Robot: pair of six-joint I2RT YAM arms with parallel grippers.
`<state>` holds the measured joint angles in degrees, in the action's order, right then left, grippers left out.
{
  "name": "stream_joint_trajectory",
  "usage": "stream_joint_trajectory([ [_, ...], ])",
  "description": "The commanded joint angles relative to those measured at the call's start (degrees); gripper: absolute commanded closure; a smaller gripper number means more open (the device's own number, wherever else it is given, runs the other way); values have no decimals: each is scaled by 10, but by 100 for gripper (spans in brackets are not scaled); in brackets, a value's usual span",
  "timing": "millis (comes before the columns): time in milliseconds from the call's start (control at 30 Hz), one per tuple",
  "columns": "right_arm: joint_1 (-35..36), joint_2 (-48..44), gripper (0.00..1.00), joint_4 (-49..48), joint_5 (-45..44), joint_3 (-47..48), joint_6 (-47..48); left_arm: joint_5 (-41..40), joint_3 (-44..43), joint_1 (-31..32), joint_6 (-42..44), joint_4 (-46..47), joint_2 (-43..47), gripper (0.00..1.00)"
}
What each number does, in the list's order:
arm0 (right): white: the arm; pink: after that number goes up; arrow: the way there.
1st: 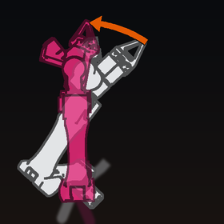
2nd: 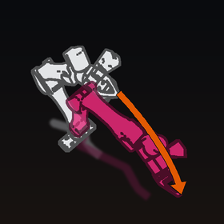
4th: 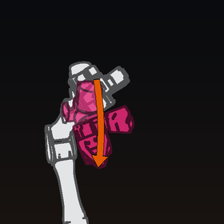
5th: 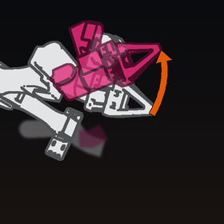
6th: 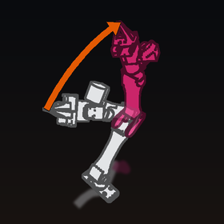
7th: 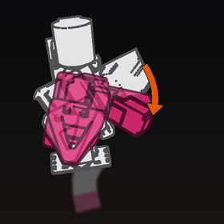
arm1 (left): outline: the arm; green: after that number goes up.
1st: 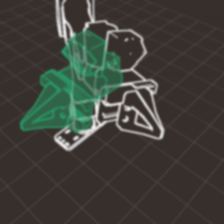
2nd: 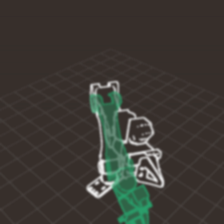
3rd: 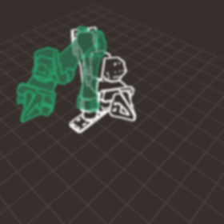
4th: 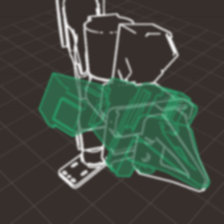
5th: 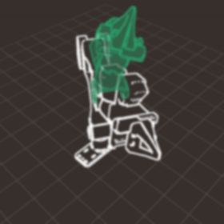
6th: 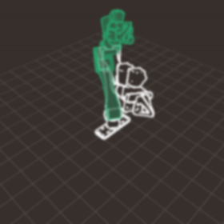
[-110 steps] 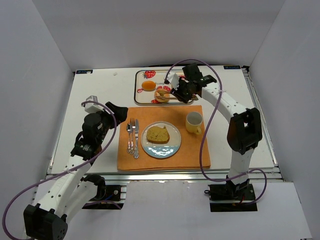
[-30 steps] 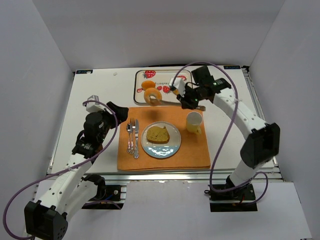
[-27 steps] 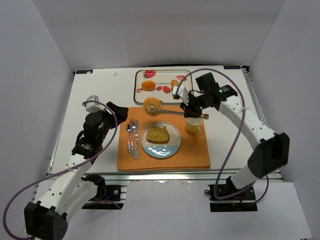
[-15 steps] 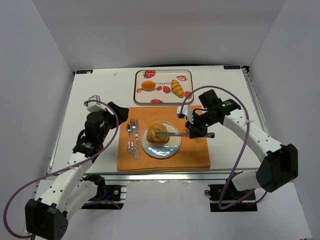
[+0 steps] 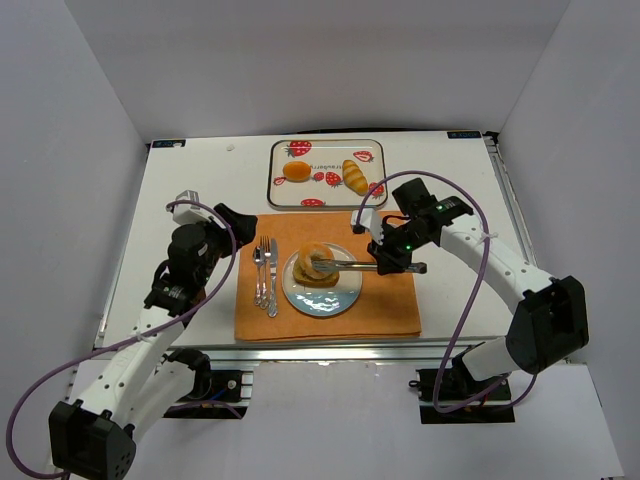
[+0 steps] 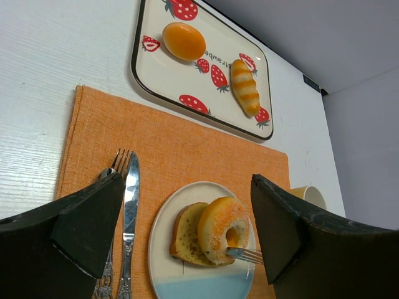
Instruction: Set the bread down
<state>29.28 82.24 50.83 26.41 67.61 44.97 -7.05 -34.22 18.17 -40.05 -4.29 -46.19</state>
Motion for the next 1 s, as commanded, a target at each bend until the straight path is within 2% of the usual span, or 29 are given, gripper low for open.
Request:
stream_joint_trajectory([
  [0,1,-4,70,-10,5,23,-2,-1,-6,-1,0,4,10,8],
  [33,2,-5,69,-11,5,24,-1,-1,-8,-1,0,3,9,8],
  [67,2,-6,63,-10,4,25,-1,0,-9,-1,1,3,8,8],
  [267,2,-10,60,-11,4,39,0,5,-16,-1,5,6,-2,8],
  [600,1,-30,60,-33,-8,67,5,5,-17,-1,5,8,-5,8],
  [967,-9,-24,64,-79,-7,120,-43,4,-16,-1,6,4,-1,8],
])
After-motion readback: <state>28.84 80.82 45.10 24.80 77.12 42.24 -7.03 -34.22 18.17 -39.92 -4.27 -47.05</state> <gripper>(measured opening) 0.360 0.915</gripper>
